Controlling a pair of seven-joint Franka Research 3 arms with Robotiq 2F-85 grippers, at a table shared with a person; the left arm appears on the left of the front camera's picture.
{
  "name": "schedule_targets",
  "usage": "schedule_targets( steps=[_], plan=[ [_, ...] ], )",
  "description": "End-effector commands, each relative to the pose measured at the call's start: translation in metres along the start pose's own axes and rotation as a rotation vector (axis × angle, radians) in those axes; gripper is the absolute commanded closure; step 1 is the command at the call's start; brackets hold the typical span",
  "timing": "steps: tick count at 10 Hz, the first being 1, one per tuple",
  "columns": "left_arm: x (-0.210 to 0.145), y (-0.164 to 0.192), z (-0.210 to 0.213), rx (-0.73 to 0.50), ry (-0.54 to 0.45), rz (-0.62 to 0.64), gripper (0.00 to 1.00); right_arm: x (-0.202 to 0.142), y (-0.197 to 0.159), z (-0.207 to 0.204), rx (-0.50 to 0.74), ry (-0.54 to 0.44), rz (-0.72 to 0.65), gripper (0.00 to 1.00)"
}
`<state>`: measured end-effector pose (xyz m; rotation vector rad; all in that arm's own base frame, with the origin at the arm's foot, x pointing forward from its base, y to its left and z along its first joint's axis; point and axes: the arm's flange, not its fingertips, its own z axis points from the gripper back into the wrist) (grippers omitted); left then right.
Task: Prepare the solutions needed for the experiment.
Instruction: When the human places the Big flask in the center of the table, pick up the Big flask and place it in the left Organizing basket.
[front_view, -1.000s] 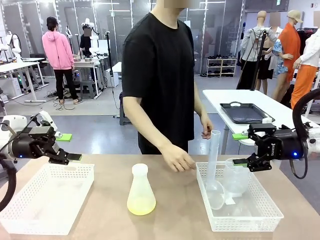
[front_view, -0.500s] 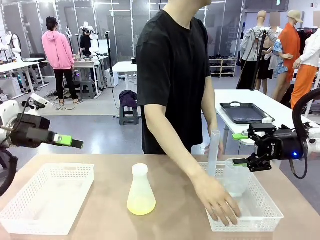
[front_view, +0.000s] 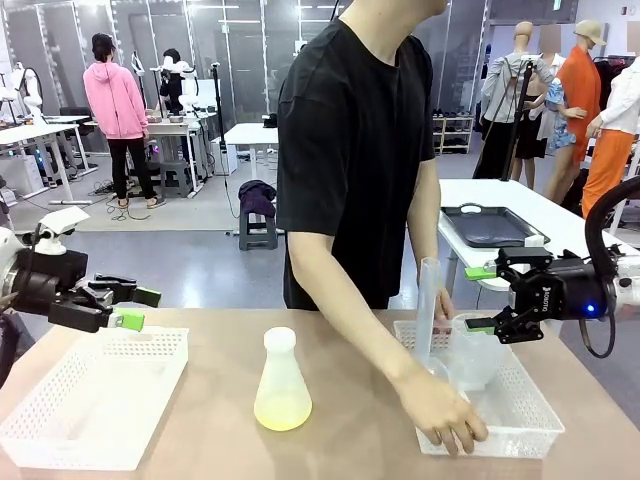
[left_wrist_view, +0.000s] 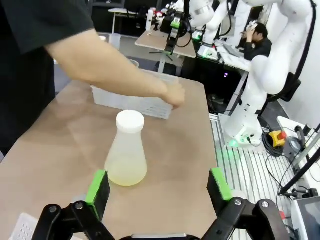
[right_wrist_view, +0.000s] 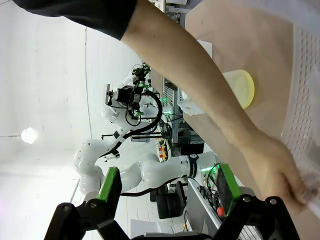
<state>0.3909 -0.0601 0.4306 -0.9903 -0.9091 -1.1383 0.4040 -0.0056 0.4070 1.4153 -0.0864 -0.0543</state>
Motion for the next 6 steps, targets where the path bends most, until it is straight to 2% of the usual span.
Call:
schedule_targets(
  steps=[1, 5, 6],
  plan=[
    [0.003, 0.007, -0.001, -0.033, -0.019, 0.035, 0.0, -0.001, 0.0, 0.0, 0.005, 0.005, 0.014, 0.04],
    [-0.002, 0.003, -0.002, -0.019, -0.008, 0.018, 0.0, -0.001, 0.0, 0.0, 0.005, 0.005, 0.014, 0.04],
    [-0.002, 0.009, -0.016, -0.002, -0.026, -0.17, 0.0, -0.001, 0.0, 0.0, 0.005, 0.005, 0.014, 0.04]
  ],
)
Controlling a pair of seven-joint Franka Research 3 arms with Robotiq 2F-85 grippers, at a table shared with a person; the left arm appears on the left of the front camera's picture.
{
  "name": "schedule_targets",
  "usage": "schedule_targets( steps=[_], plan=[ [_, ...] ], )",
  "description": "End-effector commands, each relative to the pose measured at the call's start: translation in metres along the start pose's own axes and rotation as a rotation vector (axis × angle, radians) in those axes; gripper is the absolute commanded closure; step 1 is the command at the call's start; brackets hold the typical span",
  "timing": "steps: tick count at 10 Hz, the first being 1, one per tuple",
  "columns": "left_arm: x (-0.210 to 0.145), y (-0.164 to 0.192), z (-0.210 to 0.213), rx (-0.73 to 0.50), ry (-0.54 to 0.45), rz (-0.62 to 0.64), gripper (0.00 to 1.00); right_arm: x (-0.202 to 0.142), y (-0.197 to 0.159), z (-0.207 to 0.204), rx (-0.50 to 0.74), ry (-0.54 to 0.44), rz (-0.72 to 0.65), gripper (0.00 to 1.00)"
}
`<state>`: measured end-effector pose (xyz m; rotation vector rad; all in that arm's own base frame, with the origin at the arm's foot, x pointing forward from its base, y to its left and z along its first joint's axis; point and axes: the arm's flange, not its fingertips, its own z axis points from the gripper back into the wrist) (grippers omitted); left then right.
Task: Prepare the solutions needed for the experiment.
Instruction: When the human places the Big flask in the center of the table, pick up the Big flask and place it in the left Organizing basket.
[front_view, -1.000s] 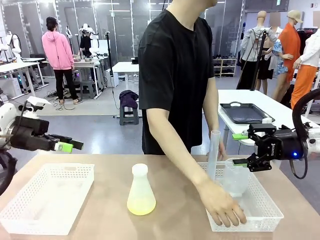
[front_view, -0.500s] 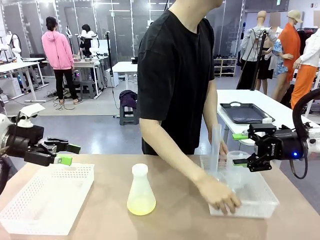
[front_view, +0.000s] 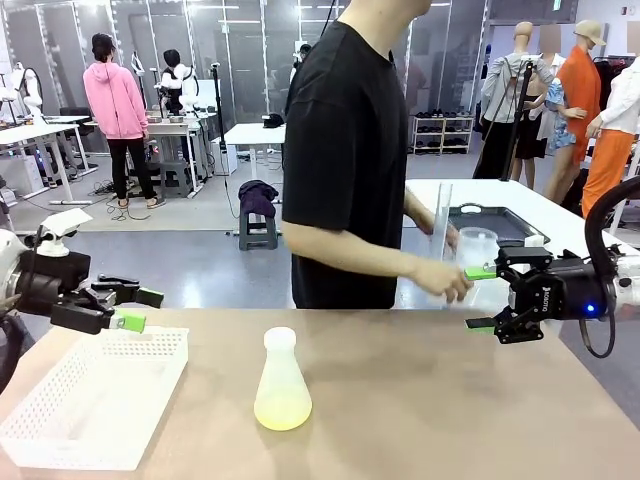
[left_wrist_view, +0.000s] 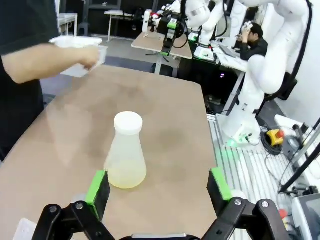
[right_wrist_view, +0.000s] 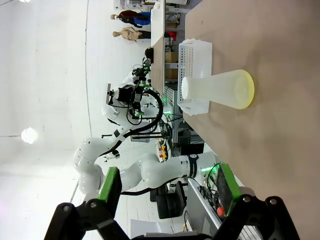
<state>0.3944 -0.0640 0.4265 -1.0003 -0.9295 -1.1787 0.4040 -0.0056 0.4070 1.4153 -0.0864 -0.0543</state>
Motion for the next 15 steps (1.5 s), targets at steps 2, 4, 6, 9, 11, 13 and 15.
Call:
schedule_targets(
  steps=[2, 4, 6, 9, 11, 13, 15],
  plan=[
    [-0.006, 0.013, -0.012, -0.024, -0.061, -0.275, 0.0, -0.001, 0.0, 0.0, 0.005, 0.005, 0.014, 0.04],
    [-0.018, 0.021, -0.015, -0.087, -0.17, -0.28, 0.0, -0.001, 0.0, 0.0, 0.005, 0.005, 0.014, 0.04],
    [-0.029, 0.032, -0.023, -0.161, -0.262, -0.223, 0.0, -0.001, 0.0, 0.0, 0.005, 0.005, 0.014, 0.04],
    [-0.034, 0.022, -0.026, -0.154, -0.227, -0.224, 0.0, -0.001, 0.0, 0.0, 0.005, 0.005, 0.014, 0.04],
    [-0.034, 0.022, -0.026, -0.154, -0.227, -0.224, 0.0, -0.001, 0.0, 0.0, 0.005, 0.005, 0.014, 0.04],
    [-0.036, 0.044, -0.045, -0.165, -0.209, -0.196, 0.0, -0.001, 0.0, 0.0, 0.005, 0.005, 0.014, 0.04],
    [-0.035, 0.067, -0.073, -0.185, -0.175, -0.163, 0.0, -0.001, 0.0, 0.0, 0.005, 0.005, 0.014, 0.04]
  ],
)
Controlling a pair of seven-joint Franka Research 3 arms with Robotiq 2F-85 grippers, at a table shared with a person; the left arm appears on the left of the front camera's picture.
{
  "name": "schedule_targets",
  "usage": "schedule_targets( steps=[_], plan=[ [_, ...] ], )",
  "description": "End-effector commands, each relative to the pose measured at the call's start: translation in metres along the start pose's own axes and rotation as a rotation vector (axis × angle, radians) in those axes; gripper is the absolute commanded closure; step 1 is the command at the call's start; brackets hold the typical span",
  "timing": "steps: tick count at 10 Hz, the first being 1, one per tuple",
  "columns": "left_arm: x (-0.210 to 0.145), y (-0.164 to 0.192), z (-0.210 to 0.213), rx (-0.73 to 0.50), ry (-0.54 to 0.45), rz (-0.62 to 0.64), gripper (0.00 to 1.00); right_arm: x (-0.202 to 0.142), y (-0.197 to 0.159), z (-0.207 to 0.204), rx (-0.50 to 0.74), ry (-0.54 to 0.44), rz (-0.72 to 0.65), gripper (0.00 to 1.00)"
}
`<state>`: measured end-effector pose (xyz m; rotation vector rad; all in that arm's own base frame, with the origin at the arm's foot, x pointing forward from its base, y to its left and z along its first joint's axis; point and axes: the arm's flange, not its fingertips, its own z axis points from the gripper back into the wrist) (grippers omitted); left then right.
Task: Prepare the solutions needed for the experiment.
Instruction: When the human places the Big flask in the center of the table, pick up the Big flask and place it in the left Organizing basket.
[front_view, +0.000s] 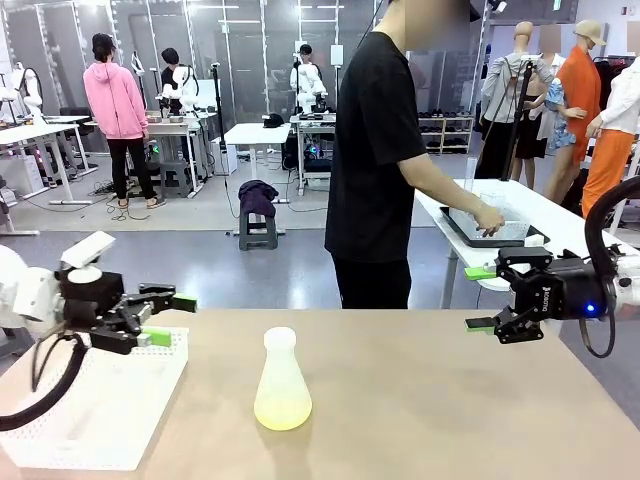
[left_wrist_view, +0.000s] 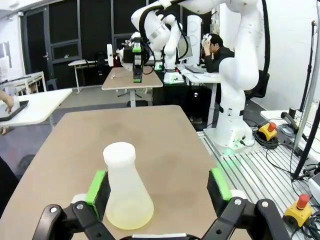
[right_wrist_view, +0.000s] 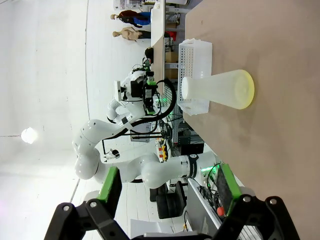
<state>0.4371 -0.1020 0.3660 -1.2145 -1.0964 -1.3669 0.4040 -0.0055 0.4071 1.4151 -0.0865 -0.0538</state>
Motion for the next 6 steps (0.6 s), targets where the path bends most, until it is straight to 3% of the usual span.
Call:
schedule_targets(
  steps=[1, 6],
  plan=[
    [-0.007, 0.031, -0.02, 0.003, 0.029, 0.029, 0.0, -0.001, 0.0, 0.0, 0.005, 0.005, 0.014, 0.04],
    [-0.037, 0.06, -0.051, -0.071, 0.052, 0.036, 0.0, -0.001, 0.0, 0.0, 0.005, 0.005, 0.014, 0.04]
  ],
)
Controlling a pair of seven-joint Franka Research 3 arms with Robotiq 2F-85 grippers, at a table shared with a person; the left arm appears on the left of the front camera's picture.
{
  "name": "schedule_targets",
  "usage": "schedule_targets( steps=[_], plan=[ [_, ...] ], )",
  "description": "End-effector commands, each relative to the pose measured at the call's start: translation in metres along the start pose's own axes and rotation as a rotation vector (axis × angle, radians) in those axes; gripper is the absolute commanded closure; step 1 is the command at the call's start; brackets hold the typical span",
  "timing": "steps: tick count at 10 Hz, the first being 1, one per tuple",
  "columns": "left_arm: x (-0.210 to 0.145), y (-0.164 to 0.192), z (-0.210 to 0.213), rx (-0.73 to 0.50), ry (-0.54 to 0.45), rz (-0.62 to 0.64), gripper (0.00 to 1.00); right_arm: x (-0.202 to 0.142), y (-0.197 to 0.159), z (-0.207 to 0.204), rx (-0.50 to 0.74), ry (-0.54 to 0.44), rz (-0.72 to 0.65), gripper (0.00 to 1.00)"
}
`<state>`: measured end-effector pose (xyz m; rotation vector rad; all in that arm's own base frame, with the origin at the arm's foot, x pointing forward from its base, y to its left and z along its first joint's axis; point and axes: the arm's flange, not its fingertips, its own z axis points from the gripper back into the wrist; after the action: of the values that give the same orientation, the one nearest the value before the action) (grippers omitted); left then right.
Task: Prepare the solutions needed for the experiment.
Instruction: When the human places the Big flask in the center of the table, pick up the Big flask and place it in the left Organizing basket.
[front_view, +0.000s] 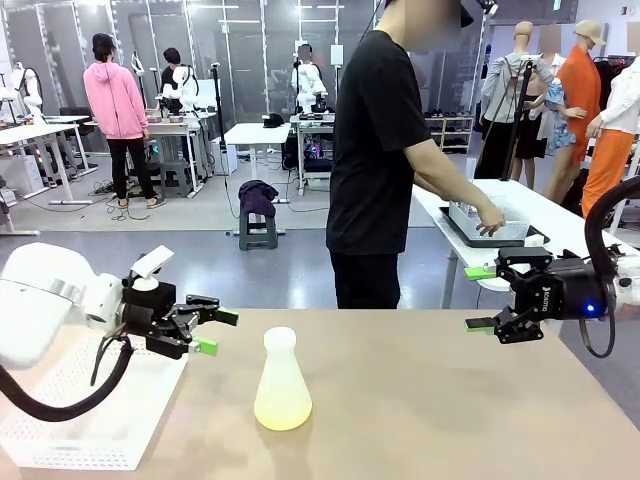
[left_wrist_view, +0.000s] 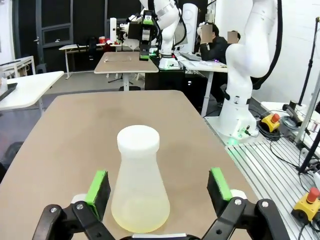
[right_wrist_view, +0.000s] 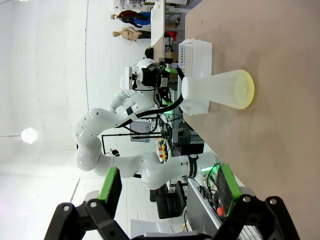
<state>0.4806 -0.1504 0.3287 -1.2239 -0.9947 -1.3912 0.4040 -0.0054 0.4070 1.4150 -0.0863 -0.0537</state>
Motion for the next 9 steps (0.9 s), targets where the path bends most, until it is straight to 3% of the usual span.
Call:
schedule_targets(
  steps=[1, 5, 9],
  plan=[
    [-0.008, 0.015, -0.009, -0.03, -0.002, -0.022, 0.0, -0.001, 0.0, 0.001, 0.005, 0.004, 0.014, 0.04],
    [-0.019, 0.03, -0.025, -0.031, -0.002, 0.017, 0.0, -0.001, 0.0, 0.001, 0.005, 0.004, 0.014, 0.04],
    [-0.019, 0.02, -0.02, -0.038, -0.004, 0.014, 0.0, -0.001, 0.0, 0.001, 0.005, 0.004, 0.014, 0.04]
  ],
)
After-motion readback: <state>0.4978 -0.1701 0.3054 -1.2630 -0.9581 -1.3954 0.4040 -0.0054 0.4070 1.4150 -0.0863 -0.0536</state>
